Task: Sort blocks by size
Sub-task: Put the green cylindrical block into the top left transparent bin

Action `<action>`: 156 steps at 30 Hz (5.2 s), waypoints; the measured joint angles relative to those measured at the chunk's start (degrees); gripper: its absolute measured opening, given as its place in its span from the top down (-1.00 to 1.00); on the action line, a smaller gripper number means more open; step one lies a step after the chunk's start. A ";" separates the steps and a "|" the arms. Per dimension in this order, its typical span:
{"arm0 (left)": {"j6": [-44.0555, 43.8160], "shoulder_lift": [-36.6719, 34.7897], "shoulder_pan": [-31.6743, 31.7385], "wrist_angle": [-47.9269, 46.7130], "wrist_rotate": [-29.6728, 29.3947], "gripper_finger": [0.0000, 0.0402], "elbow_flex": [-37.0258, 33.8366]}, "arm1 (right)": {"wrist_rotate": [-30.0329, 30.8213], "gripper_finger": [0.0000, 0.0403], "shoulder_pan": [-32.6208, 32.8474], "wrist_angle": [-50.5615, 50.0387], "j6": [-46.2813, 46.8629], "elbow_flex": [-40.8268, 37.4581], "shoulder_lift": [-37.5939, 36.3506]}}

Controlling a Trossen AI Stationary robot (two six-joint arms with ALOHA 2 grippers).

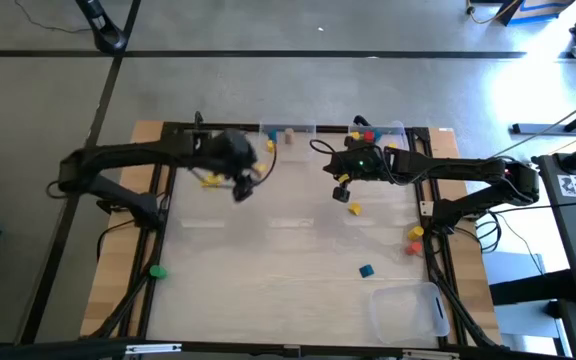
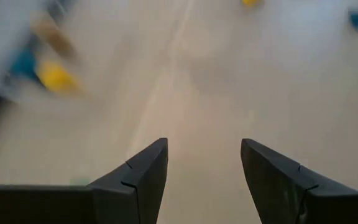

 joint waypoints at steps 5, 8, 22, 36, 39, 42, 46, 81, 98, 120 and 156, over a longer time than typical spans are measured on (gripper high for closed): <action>-16.36 -0.59 -9.64 -14.90 0.01 0.05 0.00 | 0.00 0.92 0.00 -0.38 -0.90 0.00 0.00; -25.67 -0.59 -15.64 -20.99 0.00 0.05 -0.52 | 0.00 0.92 0.00 -0.38 -1.46 0.00 0.00; -48.18 -0.54 -44.12 -26.00 10.65 0.05 -10.00 | -0.02 0.92 0.00 -0.95 -3.85 -0.02 0.00; -51.58 -0.54 -62.58 -25.05 15.15 0.05 -14.24 | -0.02 0.92 0.00 -2.57 -4.55 -0.02 0.00; -50.95 -0.54 -64.71 -24.89 15.15 0.05 -15.02 | -0.02 0.92 -0.01 -2.51 -4.66 -0.02 0.00; -50.67 -0.54 -66.37 -23.92 15.14 0.05 -16.45 | -0.02 0.92 0.00 -2.52 -4.70 -0.02 0.00; -50.79 -0.52 -67.95 -21.02 15.11 0.05 -18.95 | -0.02 0.92 0.00 -2.57 -4.70 -0.02 0.00; -41.84 -6.86 -41.60 -1.47 -12.30 0.42 -20.25 | -11.52 0.92 -0.01 2.64 -10.10 -0.07 0.02; -1.13 -0.33 -9.63 35.42 -13.36 0.42 -22.27 | -26.42 0.92 0.00 34.41 -2.46 -0.04 16.32; 12.22 6.34 -3.24 60.72 -5.07 0.39 -22.28 | -22.01 0.92 0.15 38.14 -0.09 0.07 23.03; 1.91 37.18 18.55 22.20 -5.00 0.39 16.06 | 0.55 0.92 -0.04 -3.69 -2.49 -4.28 -0.39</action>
